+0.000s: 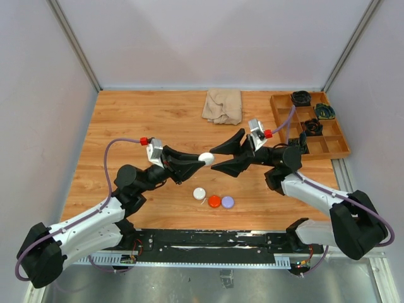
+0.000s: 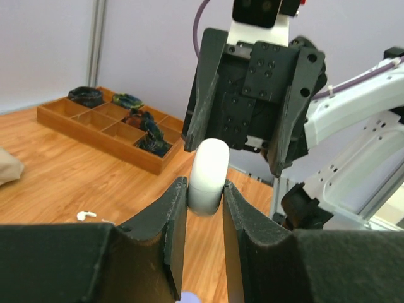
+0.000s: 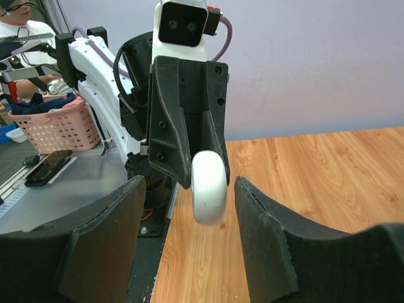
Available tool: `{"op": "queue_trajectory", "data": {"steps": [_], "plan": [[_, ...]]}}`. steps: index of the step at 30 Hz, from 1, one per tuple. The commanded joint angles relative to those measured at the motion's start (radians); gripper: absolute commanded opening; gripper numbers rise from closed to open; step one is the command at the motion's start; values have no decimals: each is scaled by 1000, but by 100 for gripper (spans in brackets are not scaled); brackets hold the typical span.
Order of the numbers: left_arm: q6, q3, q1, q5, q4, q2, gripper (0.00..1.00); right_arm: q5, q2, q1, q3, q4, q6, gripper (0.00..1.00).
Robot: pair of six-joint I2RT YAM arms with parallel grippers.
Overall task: Insert the wireless bluetooth earbuds into the charging case
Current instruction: Close the charging case.
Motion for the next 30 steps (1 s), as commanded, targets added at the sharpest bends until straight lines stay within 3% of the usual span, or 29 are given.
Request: {"op": "queue_trajectory", "data": {"steps": [1, 7, 15, 19, 22, 25, 27, 30], "plan": [[112, 61, 6, 54, -117, -24, 0, -65, -43, -13, 64, -161, -56, 59], [141, 84, 6, 96, -150, -13, 0, -96, -83, -11, 109, -396, -157, 54], [149, 95, 6, 135, -150, 2, 0, -110, -108, -7, 133, -546, -234, 44], [154, 96, 6, 145, -153, 3, 0, -110, -102, -3, 141, -561, -241, 35], [161, 92, 6, 139, -160, 1, 0, -104, -102, -1, 144, -573, -247, 21], [166, 82, 6, 124, -163, -8, 14, -94, -107, -1, 144, -575, -248, 8], [169, 75, 6, 115, -166, -9, 29, -85, -116, -1, 145, -583, -254, 6], [170, 65, 6, 112, -165, -3, 42, -73, -124, 3, 150, -607, -270, 5]]}}
